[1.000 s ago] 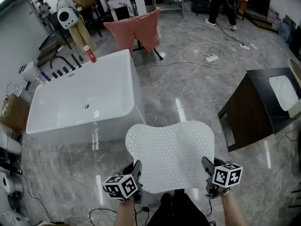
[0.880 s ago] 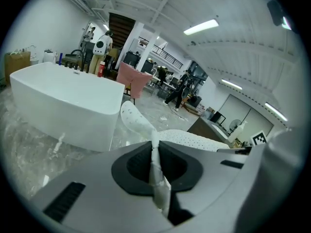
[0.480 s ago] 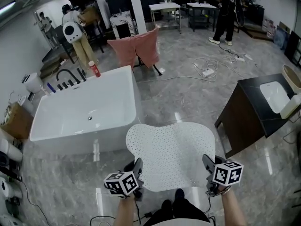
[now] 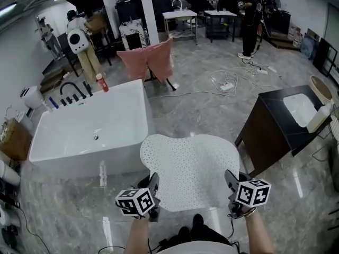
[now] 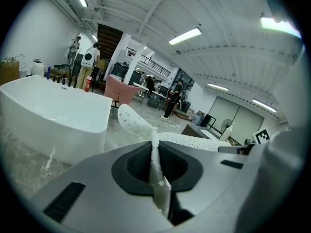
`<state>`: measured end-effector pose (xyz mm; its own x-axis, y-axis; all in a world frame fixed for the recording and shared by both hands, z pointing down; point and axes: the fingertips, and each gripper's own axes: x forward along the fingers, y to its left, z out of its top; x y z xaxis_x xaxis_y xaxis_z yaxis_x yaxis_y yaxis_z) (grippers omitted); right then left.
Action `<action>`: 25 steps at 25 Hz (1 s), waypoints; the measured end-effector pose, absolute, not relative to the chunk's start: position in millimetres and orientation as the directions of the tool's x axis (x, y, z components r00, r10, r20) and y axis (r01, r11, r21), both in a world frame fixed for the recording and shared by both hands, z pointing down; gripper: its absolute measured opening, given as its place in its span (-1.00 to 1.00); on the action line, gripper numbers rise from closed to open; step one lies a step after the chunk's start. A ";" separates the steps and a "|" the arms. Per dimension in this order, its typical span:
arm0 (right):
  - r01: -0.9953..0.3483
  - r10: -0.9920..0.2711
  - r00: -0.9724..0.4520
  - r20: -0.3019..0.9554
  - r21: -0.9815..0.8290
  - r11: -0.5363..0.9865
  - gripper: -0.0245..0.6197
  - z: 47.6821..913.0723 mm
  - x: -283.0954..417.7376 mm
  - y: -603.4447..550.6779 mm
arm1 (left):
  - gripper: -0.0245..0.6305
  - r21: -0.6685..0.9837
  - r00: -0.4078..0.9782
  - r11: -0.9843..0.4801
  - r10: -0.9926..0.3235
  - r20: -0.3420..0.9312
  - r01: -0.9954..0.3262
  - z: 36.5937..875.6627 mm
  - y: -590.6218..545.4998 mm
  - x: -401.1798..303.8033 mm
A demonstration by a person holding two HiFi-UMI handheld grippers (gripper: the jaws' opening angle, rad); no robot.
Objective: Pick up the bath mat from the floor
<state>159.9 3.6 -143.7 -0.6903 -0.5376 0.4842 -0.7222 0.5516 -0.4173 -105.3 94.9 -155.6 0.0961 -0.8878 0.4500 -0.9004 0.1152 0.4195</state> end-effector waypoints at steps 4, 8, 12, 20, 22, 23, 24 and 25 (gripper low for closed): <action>-0.728 -0.549 -0.683 0.482 -0.388 0.565 -0.85 -148.9 161.5 7.7 | -0.89 0.409 0.104 0.098 -0.891 0.443 -0.907 -160.1 93.5 -100.9; -0.731 -0.560 -0.680 0.474 -0.380 0.566 -0.85 -151.7 162.0 8.6 | -0.89 0.408 0.108 0.086 -0.897 0.429 -0.909 -165.3 91.2 -97.4; -0.734 -0.564 -0.676 0.473 -0.378 0.564 -0.85 -151.5 159.7 13.1 | -0.89 0.410 0.110 0.081 -0.900 0.422 -0.908 -166.8 95.5 -97.9; -0.736 -0.570 -0.675 0.469 -0.367 0.569 -0.85 -153.7 157.9 13.6 | -0.89 0.419 0.111 0.079 -0.905 0.410 -0.905 -167.9 96.6 -99.1; -0.737 -0.572 -0.673 0.469 -0.365 0.568 -0.85 -154.8 158.0 13.9 | -0.89 0.421 0.113 0.077 -0.906 0.409 -0.904 -168.8 96.6 -98.7; -0.738 -0.573 -0.672 0.469 -0.363 0.569 -0.85 -155.3 157.7 14.4 | -0.89 0.422 0.114 0.076 -0.906 0.407 -0.903 -169.1 96.8 -98.5; -0.738 -0.572 -0.672 0.470 -0.362 0.570 -0.85 -155.5 157.1 14.9 | -0.89 0.423 0.115 0.075 -0.907 0.405 -0.903 -169.3 96.9 -98.5; -0.738 -0.572 -0.672 0.470 -0.359 0.571 -0.85 -155.4 156.5 15.4 | -0.89 0.423 0.114 0.075 -0.907 0.404 -0.903 -169.3 97.0 -98.7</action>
